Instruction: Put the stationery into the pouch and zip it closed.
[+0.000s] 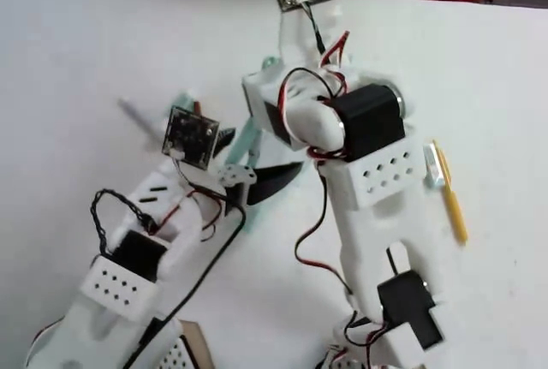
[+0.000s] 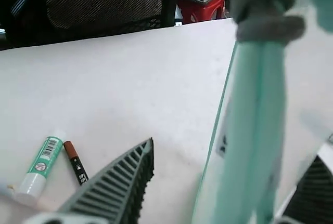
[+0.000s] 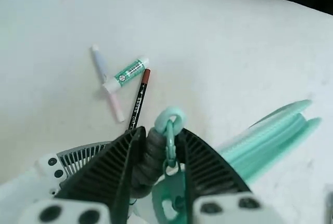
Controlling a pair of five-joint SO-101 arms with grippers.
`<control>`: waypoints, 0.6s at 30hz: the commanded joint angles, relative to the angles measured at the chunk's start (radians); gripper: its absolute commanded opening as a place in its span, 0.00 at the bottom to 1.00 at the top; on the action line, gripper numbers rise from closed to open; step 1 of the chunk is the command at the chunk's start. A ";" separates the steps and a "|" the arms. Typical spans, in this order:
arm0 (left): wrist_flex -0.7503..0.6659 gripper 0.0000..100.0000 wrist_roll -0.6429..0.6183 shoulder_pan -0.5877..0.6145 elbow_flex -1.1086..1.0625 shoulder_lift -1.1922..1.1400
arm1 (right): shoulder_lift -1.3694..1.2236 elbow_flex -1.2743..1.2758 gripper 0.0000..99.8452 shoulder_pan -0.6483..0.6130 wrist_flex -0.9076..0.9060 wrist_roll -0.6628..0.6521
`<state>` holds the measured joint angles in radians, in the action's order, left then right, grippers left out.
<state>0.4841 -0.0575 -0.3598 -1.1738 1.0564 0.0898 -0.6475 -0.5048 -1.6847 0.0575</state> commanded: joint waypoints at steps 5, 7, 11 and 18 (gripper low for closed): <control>-0.032 0.28 0.011 -0.001 0.006 -0.004 | 0.033 0.054 0.02 -0.005 0.056 0.011; -0.026 0.24 0.011 -0.001 0.006 -0.004 | 0.038 0.055 0.02 -0.005 0.067 0.037; -0.025 0.18 0.012 -0.001 0.005 -0.004 | 0.036 0.054 0.02 -0.005 0.079 0.044; -0.025 0.14 0.078 -0.001 0.003 -0.004 | 0.038 0.054 0.02 0.001 0.094 0.043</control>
<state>0.4733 0.0054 -0.3690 -1.1753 1.0564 0.0990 -0.5984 -0.5079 -1.6065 0.0974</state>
